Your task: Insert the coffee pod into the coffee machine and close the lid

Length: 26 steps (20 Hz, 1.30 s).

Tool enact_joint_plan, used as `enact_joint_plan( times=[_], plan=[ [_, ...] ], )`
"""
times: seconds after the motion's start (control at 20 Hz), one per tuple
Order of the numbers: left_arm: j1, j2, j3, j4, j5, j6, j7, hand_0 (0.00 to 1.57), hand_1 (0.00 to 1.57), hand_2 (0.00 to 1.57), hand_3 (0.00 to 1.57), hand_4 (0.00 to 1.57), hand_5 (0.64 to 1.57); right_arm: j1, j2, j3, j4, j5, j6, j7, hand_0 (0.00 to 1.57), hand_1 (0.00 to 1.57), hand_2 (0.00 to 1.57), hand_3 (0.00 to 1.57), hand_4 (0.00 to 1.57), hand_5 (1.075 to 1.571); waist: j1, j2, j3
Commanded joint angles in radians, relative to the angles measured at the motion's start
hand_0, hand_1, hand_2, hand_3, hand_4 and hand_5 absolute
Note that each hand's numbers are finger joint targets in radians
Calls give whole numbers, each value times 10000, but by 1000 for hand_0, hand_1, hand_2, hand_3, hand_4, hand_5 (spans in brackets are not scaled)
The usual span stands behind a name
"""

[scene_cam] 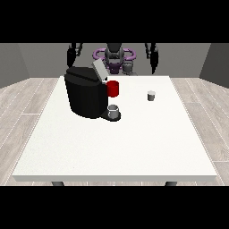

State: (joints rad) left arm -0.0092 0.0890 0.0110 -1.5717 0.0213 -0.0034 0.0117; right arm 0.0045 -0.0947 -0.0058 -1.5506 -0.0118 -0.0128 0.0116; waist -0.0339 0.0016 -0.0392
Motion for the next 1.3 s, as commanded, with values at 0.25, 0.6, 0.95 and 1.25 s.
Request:
enact_joint_plan(
  times=[0.25, 0.6, 0.95, 1.25],
  plan=[
    [419, 425, 408, -165, 840, -1300, -1268, 0, 0, 0, 0, 304, 1571, 356, -209, -280, 226, -339, 500, 11, 0, 0, 0, 0, 128, 1571, 414, -436, 392],
    [605, 939, 380, 243, -206, -1369, -2202, 0, 0, 0, 0, 311, 1571, 218, 865, -470, -197, 74, -1257, -699, 0, 0, 0, 0, 217, 1571, 214, -485, 391],
    [-784, 2317, 1436, 2004, -629, -1653, -2079, 0, 0, 0, 0, 0, 1571, -119, 633, -167, -672, -19, -760, -429, 0, 0, 0, 0, 134, 1571, -563, 204, 387],
    [-2296, 2731, 1703, 3021, -370, -2064, -570, 0, 0, 0, 0, 0, 1571, -661, 662, -313, -8, -210, -737, -1100, 0, 0, 0, 0, 233, 1571, -669, 727, 391]
  ],
)
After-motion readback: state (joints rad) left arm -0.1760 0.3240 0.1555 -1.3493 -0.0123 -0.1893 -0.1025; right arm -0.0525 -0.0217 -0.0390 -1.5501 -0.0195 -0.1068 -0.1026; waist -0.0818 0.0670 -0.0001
